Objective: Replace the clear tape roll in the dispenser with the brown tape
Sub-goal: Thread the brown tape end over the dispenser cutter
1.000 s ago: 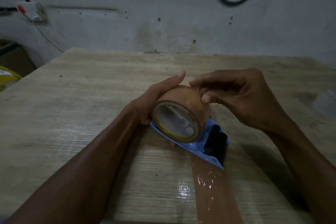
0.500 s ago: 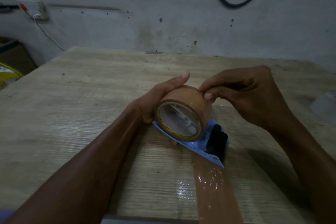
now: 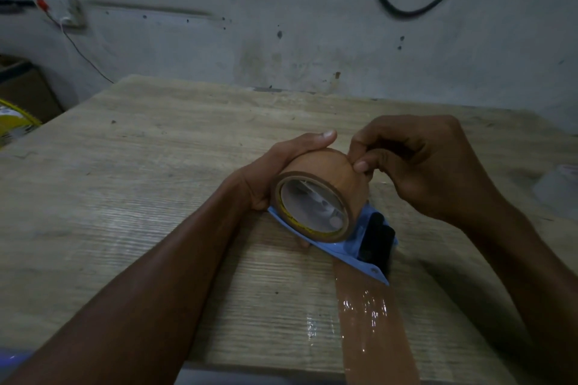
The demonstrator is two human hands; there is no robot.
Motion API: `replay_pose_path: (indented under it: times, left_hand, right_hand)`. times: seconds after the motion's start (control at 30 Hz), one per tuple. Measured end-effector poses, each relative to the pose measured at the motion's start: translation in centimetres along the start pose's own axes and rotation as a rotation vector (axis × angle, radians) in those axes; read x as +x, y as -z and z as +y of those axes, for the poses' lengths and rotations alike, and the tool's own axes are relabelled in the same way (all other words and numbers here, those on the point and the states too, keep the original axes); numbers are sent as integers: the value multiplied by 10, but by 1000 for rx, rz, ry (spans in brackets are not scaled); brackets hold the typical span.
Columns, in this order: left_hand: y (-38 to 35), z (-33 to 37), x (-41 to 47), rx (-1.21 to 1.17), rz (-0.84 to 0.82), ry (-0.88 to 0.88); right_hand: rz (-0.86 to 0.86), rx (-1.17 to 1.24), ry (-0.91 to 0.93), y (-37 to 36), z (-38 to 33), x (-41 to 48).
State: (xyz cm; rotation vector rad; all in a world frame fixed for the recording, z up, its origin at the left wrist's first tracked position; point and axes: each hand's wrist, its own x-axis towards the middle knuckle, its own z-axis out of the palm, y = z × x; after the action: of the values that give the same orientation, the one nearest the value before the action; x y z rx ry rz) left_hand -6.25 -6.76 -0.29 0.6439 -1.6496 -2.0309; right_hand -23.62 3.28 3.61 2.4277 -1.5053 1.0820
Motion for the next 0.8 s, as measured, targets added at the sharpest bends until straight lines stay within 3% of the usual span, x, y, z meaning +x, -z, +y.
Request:
replay_pose_path:
  times: [0.1,0.37,0.6,0.8]
  left_hand:
    - [0,0,2,15,26,-35]
    - [2,-1,4,55,22,-32]
    - [2,-1,5,47,36,-28]
    - [2,-1,5,40,49,-32]
  right_hand:
    - [47,79,-33,-2,-3,-4]
    - [22,-11,75,4,-3,-2]
    - [-67,-19,45,10,-9,3]
    - [-14,-59,59,4,-6,-4]
